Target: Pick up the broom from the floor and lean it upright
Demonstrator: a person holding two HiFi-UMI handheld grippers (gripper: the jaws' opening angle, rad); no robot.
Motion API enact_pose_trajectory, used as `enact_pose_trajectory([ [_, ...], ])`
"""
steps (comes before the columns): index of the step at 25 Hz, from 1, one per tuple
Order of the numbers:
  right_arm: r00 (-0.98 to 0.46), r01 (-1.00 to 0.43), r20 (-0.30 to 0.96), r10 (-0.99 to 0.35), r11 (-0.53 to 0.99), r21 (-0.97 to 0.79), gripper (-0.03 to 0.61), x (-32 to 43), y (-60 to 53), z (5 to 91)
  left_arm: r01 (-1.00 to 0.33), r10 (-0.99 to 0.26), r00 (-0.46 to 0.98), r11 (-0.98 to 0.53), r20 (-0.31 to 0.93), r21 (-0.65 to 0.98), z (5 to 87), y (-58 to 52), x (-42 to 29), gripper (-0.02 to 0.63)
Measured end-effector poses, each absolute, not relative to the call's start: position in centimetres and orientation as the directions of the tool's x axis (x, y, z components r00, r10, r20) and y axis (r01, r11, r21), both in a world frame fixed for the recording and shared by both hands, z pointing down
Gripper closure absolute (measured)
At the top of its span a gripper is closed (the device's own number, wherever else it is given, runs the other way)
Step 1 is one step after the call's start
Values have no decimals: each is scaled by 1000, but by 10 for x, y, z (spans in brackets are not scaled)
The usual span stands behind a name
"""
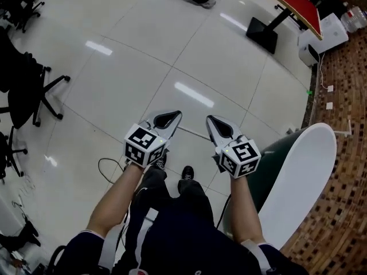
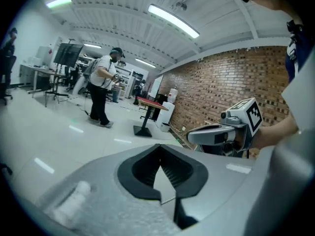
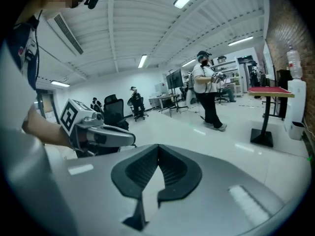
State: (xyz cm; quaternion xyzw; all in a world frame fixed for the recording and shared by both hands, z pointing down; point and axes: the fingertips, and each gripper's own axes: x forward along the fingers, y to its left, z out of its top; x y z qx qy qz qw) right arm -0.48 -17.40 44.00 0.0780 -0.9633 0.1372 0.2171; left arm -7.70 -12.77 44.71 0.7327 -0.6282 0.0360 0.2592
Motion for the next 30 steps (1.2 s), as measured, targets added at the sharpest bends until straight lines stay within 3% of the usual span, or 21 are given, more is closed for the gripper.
enact_pose_trajectory([
  [11, -829, 98, 513, 222, 961, -258, 575, -87, -127, 602, -903, -863, -80, 275, 499, 330, 609, -54, -153, 614],
  [18, -761, 256, 547, 350, 936, -242, 574, -127, -97, 737, -887, -827, -129, 343, 548, 308, 744, -30, -186, 614],
  [20, -743, 282, 556, 373, 928, -246, 545, -137, -91, 772, -881, -820, -137, 358, 556, 311, 780, -27, -197, 614],
  [30, -638, 353, 652, 410, 908, -226, 501, -167, -79, 947, -883, -807, -123, 354, 577, 307, 927, -29, -222, 614],
])
